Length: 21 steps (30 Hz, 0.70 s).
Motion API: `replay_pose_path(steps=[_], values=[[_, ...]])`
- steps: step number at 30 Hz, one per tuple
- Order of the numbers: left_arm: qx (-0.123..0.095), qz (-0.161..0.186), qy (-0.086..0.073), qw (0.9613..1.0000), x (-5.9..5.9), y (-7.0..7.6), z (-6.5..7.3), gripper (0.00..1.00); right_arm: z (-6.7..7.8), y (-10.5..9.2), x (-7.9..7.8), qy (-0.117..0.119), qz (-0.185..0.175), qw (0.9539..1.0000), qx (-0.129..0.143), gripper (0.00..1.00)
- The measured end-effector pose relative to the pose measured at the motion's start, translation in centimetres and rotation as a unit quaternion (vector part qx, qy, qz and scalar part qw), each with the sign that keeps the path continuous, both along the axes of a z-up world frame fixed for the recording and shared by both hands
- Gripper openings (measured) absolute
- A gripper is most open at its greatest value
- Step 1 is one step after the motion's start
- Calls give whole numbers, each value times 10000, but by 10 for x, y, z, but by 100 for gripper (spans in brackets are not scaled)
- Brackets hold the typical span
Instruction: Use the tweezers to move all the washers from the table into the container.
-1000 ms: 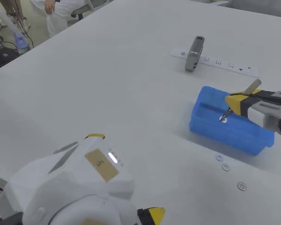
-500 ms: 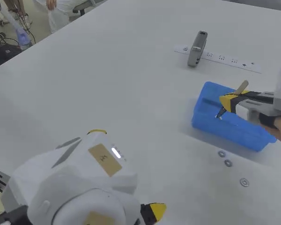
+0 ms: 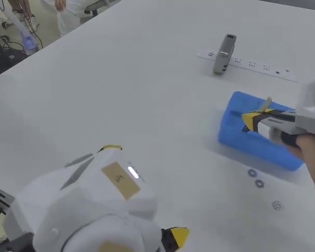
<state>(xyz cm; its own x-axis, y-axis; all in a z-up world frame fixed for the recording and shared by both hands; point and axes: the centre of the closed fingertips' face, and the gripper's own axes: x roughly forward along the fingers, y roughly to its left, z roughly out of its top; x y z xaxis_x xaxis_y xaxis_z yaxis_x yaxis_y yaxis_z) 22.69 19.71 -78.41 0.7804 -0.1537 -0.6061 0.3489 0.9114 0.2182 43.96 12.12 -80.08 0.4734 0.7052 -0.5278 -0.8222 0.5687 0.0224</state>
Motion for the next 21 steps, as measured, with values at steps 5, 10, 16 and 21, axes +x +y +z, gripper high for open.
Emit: replay_pose_path(steps=[5,10,16,21], values=[[23,-15,30,10000,0,0,-1,88,-2,-2,2,7,-24,10000,44,2],[28,-12,32,10000,0,-1,-1,88,-1,-5,1,10,-43,10000,66,2],[46,-28,29,10000,0,-1,-1,88,4,-7,0,-27,-47,10000,19,2],[34,-17,19,10000,0,-1,-1,88,21,-12,-4,-41,-65,9998,156,2]])
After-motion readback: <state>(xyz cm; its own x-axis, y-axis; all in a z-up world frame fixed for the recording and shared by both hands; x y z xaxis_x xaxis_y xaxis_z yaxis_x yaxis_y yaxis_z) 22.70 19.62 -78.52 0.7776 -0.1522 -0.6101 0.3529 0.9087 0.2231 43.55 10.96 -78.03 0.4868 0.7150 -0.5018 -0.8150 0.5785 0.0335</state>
